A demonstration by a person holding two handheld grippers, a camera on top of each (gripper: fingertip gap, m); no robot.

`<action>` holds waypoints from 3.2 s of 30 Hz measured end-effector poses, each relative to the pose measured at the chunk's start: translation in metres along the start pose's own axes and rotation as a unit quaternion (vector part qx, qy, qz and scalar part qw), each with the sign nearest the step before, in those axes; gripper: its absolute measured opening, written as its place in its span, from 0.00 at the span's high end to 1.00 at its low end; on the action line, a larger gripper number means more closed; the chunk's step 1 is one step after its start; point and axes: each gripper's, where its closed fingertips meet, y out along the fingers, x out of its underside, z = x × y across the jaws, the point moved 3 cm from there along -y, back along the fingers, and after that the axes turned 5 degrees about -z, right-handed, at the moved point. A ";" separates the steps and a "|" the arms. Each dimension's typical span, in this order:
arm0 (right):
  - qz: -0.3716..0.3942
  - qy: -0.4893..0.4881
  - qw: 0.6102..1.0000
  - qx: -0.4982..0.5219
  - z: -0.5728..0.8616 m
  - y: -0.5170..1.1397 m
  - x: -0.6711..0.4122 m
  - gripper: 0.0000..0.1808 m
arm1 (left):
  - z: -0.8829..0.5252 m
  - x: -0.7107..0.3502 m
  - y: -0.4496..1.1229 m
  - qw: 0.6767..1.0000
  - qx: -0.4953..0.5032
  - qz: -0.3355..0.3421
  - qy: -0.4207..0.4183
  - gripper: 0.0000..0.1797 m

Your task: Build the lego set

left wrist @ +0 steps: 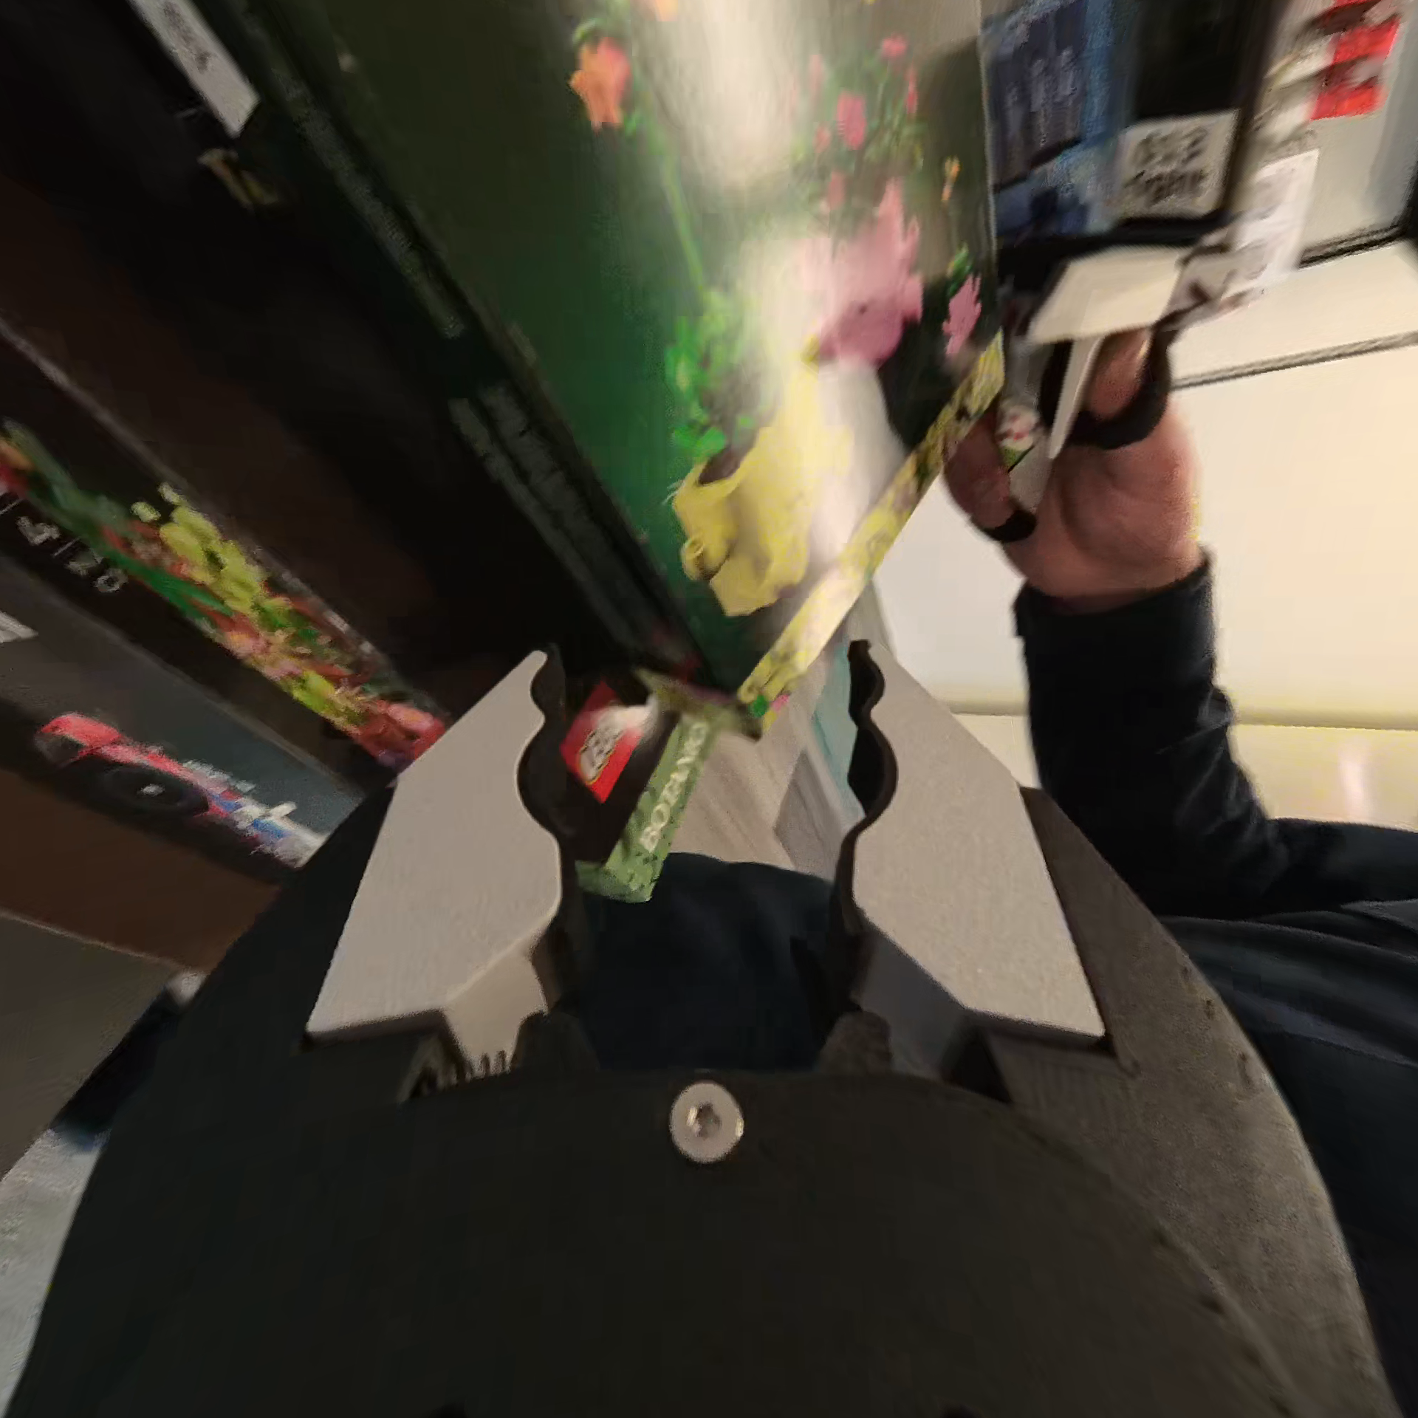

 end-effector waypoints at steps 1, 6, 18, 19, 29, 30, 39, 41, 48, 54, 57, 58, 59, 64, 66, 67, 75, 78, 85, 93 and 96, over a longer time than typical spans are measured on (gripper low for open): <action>0.000 -0.007 1.000 0.030 0.005 -0.004 0.000 0.34 | -0.003 0.004 -0.001 1.000 -0.023 -0.010 0.012 0.59; -0.065 -0.043 0.992 0.096 0.010 -0.018 0.005 0.31 | 0.009 0.013 -0.017 0.999 -0.031 -0.003 0.043 0.59; -0.011 -0.160 0.983 -0.091 -0.141 0.043 -0.052 0.36 | 0.095 -0.016 -0.174 0.954 -0.081 0.178 0.227 0.63; -0.019 -0.158 0.980 -0.122 -0.157 0.059 -0.052 0.36 | 0.091 -0.020 -0.199 0.945 -0.114 0.202 0.230 0.62; -0.050 -0.114 0.969 -0.214 -0.231 0.214 -0.060 0.29 | -0.089 0.009 -0.428 0.860 -0.410 0.303 0.027 0.43; -0.056 -0.105 0.970 -0.214 -0.231 0.227 -0.060 0.28 | -0.107 0.015 -0.432 0.867 -0.396 0.303 -0.001 0.41; -0.066 -0.072 0.980 -0.172 -0.226 0.269 -0.061 0.41 | -0.146 0.019 -0.410 0.914 -0.177 0.361 -0.056 0.45; -0.069 -0.074 0.982 -0.160 -0.225 0.270 -0.060 0.44 | -0.145 0.019 -0.410 0.913 -0.181 0.364 -0.047 0.45; -0.062 -0.095 0.982 -0.153 -0.229 0.261 -0.048 0.47 | -0.118 0.011 -0.416 0.899 -0.218 0.381 0.002 0.49; -0.024 -0.125 0.983 -0.131 -0.236 0.230 -0.044 0.47 | -0.058 -0.017 -0.420 0.887 -0.208 0.405 0.073 0.57; -0.001 -0.119 0.984 -0.134 -0.234 0.208 -0.047 0.47 | -0.034 -0.037 -0.409 0.889 -0.221 0.387 0.102 0.56; 0.006 -0.118 0.984 -0.134 -0.232 0.199 -0.047 0.47 | -0.027 -0.044 -0.404 0.890 -0.219 0.383 0.112 0.56; 0.015 -0.118 0.984 -0.133 -0.230 0.190 -0.048 0.46 | -0.018 -0.051 -0.399 0.890 -0.215 0.383 0.124 0.56; 0.071 -0.113 0.984 -0.116 -0.213 0.132 -0.048 0.46 | 0.029 -0.088 -0.357 0.892 -0.187 0.369 0.182 0.56; 0.095 -0.106 0.985 -0.102 -0.200 0.103 -0.046 0.46 | 0.046 -0.106 -0.332 0.899 -0.167 0.352 0.202 0.57; 0.109 -0.102 0.984 -0.094 -0.192 0.089 -0.044 0.46 | 0.054 -0.116 -0.317 0.902 -0.155 0.342 0.212 0.57; 0.209 -0.022 0.978 -0.020 -0.112 -0.027 -0.007 0.44 | 0.116 -0.186 -0.160 0.930 -0.064 0.232 0.279 0.57; 0.244 0.013 0.970 0.012 -0.081 -0.066 0.013 0.43 | 0.139 -0.206 -0.095 0.936 -0.027 0.186 0.299 0.58; 0.290 0.077 0.951 0.077 -0.016 -0.131 0.053 0.42 | 0.165 -0.233 0.039 0.949 0.038 0.085 0.300 0.58; 0.242 0.125 0.957 0.103 0.033 -0.122 0.085 0.43 | 0.096 -0.239 0.139 0.976 0.013 -0.029 0.216 0.55; 0.198 0.117 0.969 0.096 0.035 -0.100 0.088 0.42 | 0.061 -0.237 0.149 0.981 -0.014 -0.058 0.184 0.55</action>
